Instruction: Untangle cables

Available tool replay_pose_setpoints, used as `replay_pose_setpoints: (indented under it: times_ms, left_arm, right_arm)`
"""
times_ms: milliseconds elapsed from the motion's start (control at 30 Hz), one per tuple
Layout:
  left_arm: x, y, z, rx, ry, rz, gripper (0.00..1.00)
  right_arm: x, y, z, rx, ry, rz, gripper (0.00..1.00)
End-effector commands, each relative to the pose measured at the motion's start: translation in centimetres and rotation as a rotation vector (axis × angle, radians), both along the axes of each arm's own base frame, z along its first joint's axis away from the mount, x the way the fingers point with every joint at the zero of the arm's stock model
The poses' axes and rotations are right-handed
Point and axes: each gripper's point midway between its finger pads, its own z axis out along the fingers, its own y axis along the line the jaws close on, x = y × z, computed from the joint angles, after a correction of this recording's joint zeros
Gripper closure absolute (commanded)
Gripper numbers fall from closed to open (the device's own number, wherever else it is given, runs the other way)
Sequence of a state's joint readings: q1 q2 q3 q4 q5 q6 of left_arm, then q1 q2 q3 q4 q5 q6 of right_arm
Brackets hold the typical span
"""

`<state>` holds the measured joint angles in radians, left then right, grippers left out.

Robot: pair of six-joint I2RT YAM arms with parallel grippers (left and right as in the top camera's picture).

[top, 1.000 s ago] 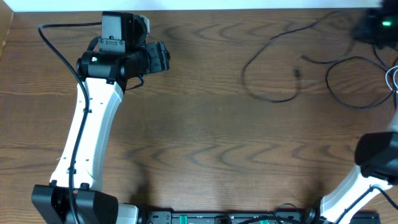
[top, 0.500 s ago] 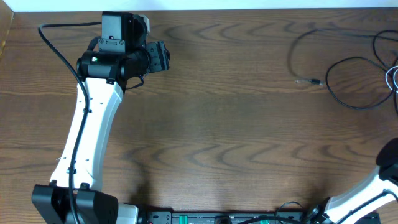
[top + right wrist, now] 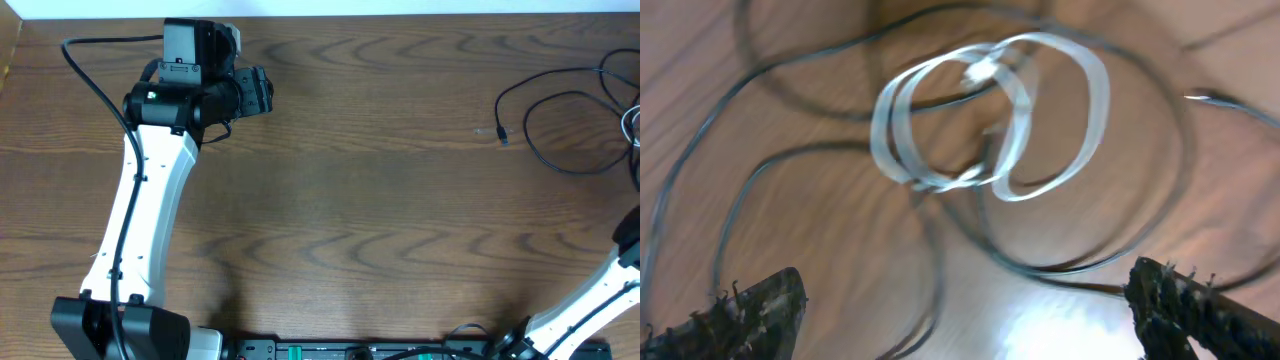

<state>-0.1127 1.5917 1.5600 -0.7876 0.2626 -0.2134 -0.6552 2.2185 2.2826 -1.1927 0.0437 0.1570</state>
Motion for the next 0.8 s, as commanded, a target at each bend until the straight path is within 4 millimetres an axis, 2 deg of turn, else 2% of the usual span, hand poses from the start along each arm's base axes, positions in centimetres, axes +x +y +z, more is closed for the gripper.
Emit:
replay_pose_setpoints:
  times_ms: [0, 100, 200, 333, 500, 533, 667, 767]
  left_arm:
    - [0.1, 0.2, 0.5, 0.000, -0.010, 0.015, 0.31]
    - [0.1, 0.2, 0.5, 0.000, -0.011, 0.015, 0.31]
    - [0.1, 0.2, 0.5, 0.000, -0.011, 0.015, 0.31]
    - [0.1, 0.2, 0.5, 0.000, -0.011, 0.015, 0.31]
    - [0.1, 0.2, 0.5, 0.000, -0.011, 0.015, 0.31]
    - [0.1, 0.2, 0.5, 0.000, -0.011, 0.015, 0.31]
    - [0.1, 0.2, 0.5, 0.000, -0.011, 0.015, 0.31]
    - [0.1, 0.2, 0.5, 0.000, -0.010, 0.015, 0.31]
  right_arm:
    - [3.7, 6.7, 1.2, 0.089, -0.069, 0.268, 0.01]
    - [5.5, 12.2, 1.1, 0.169, -0.083, 0.434, 0.01]
    - [6.5, 17.2, 0.7, 0.190, -0.046, 0.575, 0.03]
    - [7.0, 22.5, -0.5, 0.199, 0.019, 0.691, 0.08]
    - [7.0, 26.7, -3.8, 0.172, 0.115, 0.768, 0.13]
    - [7.0, 27.9, -5.6, 0.158, 0.146, 0.792, 0.20]
    - [7.3, 29.6, -8.9, 0.120, 0.173, 0.828, 0.30]
    - [7.6, 29.3, -10.9, 0.054, 0.190, 0.815, 0.33]
